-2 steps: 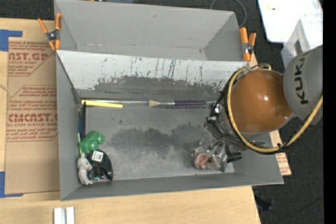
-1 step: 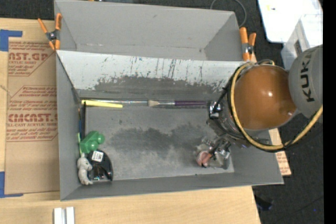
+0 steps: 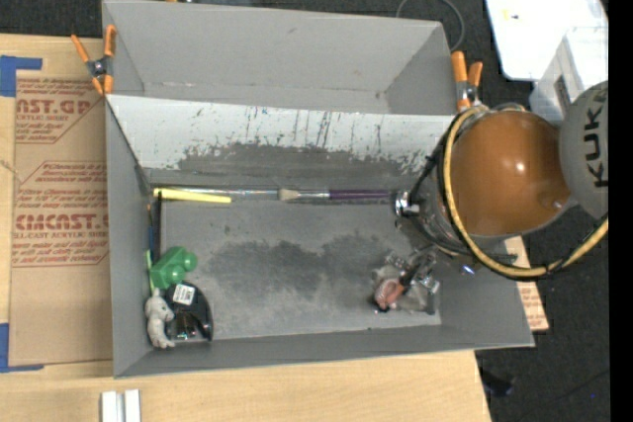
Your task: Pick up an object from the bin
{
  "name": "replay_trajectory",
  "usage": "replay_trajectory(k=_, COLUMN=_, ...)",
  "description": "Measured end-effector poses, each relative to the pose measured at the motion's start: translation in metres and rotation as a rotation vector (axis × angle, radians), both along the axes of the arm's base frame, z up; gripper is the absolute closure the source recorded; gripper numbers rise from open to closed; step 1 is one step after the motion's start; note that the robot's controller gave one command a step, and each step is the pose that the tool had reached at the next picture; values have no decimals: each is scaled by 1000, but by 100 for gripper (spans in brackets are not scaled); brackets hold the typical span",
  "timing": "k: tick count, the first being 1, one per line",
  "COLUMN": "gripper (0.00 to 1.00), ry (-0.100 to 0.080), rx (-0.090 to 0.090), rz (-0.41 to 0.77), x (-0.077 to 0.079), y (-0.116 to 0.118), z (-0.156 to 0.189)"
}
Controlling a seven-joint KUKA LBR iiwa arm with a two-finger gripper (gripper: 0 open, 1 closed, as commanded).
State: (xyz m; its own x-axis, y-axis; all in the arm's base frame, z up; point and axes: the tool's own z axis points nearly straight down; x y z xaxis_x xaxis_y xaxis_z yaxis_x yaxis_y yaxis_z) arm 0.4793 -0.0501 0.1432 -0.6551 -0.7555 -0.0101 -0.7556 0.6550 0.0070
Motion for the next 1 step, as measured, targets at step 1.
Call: replay_trajectory(k=1, gripper=100, ry=-2, rx=1, rz=-1, x=1, y=1, z=25)
